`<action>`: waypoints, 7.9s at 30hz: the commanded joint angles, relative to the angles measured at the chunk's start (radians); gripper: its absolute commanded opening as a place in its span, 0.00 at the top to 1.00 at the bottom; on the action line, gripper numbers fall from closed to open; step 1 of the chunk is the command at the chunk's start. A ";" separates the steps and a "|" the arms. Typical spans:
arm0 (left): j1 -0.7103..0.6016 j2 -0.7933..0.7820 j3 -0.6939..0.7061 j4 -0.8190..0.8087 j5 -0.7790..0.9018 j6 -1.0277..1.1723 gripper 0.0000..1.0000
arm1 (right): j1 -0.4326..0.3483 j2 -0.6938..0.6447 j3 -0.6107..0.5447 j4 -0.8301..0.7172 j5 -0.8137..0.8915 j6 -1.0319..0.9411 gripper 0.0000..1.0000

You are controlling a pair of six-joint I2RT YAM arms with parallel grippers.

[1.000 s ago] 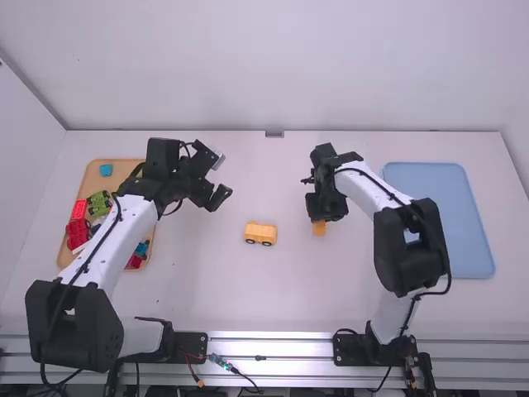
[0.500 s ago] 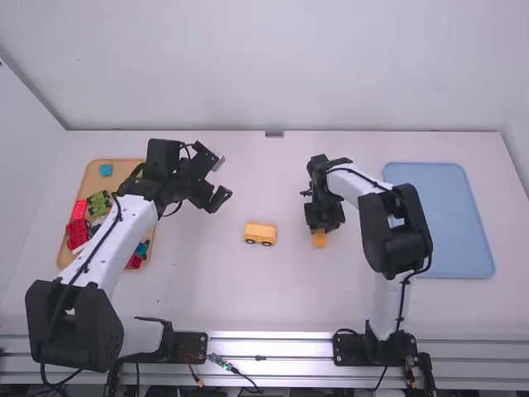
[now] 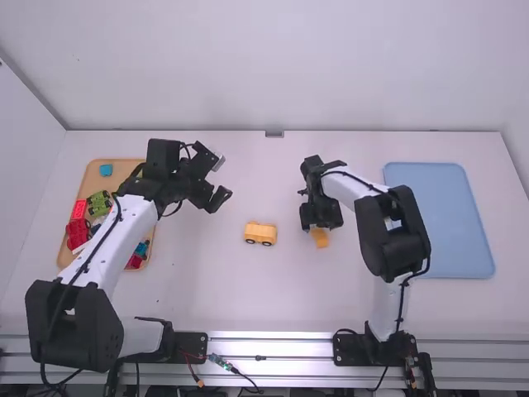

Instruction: Assemble lego blocks to make yellow taxi

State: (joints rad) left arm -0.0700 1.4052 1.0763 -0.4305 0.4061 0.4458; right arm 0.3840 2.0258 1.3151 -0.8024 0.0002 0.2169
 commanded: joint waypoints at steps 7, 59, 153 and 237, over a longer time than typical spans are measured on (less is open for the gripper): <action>-0.002 0.004 0.016 0.025 0.000 0.011 0.01 | 0.034 -0.278 -0.330 0.315 0.062 0.015 0.28; -0.002 0.004 0.016 0.014 0.071 0.019 0.01 | 0.003 -0.174 -0.333 0.330 0.019 -0.118 0.71; 0.037 0.365 -0.285 0.337 0.866 0.933 0.01 | -0.291 -0.483 -0.722 0.720 -0.790 -1.530 0.01; -0.063 0.758 -0.148 0.504 0.787 0.828 0.35 | -0.384 -0.026 -0.520 0.699 -1.011 -1.664 0.11</action>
State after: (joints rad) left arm -0.1219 2.1525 0.9348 0.0772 1.1774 1.2781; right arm 0.0059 1.9743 0.7567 -0.0845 -0.9512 -1.4418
